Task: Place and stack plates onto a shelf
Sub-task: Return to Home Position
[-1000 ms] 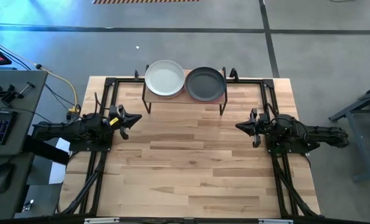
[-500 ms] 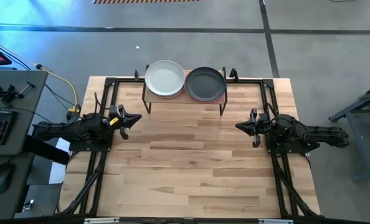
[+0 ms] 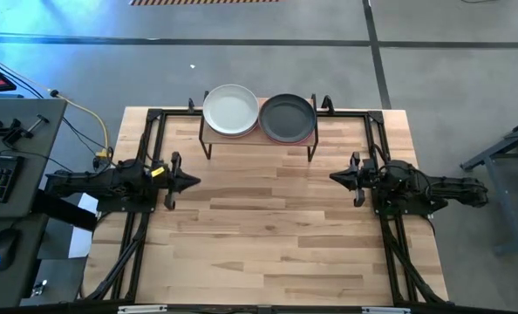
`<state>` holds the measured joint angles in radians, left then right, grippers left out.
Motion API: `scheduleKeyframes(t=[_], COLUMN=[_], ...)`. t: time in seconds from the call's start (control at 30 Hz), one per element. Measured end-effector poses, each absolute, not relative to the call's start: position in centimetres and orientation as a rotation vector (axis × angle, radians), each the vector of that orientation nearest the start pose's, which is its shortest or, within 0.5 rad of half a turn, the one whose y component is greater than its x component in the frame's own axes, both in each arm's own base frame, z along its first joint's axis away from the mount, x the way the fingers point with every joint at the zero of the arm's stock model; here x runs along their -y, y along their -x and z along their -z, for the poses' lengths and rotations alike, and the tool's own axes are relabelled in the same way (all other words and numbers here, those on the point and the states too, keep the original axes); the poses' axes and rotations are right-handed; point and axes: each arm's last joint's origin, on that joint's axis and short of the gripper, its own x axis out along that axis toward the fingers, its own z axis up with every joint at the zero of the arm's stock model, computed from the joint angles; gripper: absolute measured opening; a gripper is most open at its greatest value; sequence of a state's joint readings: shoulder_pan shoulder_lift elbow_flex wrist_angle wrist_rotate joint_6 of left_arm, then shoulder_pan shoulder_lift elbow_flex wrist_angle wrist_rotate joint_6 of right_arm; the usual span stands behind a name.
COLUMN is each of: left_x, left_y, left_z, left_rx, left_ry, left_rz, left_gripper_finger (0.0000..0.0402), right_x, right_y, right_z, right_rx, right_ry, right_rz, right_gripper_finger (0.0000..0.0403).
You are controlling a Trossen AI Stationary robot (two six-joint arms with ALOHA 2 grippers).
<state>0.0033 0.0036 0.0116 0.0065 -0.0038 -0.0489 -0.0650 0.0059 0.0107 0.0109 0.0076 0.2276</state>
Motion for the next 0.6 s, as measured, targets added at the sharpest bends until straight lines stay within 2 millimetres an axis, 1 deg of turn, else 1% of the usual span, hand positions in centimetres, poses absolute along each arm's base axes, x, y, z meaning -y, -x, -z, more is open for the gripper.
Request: scheduleKeyframes(t=[0.13,0.33,0.6], left_x=[-0.07,-0.07,-0.07], left_y=[-9.72,-9.72,-9.79], left_z=[-16.79,-16.79,-16.73], left_rx=[0.015,0.016,0.007], left_ry=[0.025,0.103,0.102], left_rz=[-0.015,-0.015,-0.015], left_gripper_finger=[0.0,0.0,0.0], right_x=[0.65,0.66,0.65], right_y=[-9.72,-9.72,-9.72], right_z=[-16.78,-16.78,-16.77], right_rx=[0.024,0.024,0.023], right_ry=[-0.227,-0.227,-0.227], right_rz=[0.07,0.071,0.07], right_gripper_finger=[0.0,0.0,0.0])
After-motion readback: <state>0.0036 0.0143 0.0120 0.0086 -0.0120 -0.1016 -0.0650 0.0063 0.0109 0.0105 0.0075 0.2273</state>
